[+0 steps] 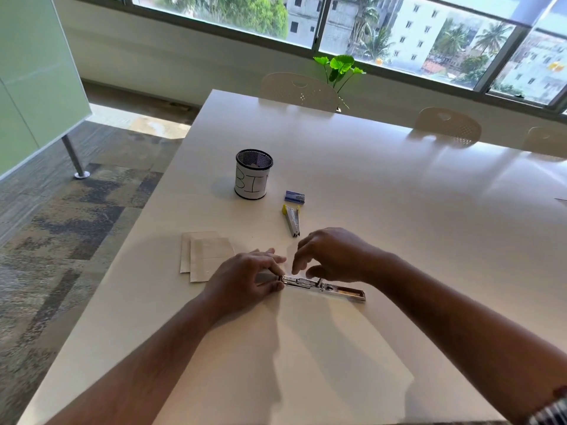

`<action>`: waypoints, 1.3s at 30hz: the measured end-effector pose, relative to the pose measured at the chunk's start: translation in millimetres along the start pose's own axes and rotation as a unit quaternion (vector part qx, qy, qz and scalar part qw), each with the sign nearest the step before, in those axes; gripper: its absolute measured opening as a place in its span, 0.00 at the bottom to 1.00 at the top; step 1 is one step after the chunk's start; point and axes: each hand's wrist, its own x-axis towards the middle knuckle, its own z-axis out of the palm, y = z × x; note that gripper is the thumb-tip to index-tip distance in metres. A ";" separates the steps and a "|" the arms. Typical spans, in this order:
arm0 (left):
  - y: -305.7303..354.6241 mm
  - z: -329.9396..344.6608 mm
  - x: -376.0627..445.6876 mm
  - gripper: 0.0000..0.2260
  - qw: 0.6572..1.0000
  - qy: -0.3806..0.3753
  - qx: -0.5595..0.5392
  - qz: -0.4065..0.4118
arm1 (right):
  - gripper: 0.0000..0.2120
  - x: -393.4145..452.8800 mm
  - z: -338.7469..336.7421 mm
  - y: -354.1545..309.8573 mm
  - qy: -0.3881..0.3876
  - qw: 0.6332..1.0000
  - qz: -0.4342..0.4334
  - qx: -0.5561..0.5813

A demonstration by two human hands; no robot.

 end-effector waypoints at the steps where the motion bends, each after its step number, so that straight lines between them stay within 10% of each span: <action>1: 0.5 -0.5 -0.1 0.09 1.000 0.001 0.000 0.000 | 0.15 2.6 -1.6 -1.0 -0.013 1.000 -0.008 -0.011; 39: -0.5 0.2 -0.3 0.10 1.000 0.002 0.011 0.003 | 0.08 -9.1 12.8 4.6 0.031 0.987 -0.039 0.151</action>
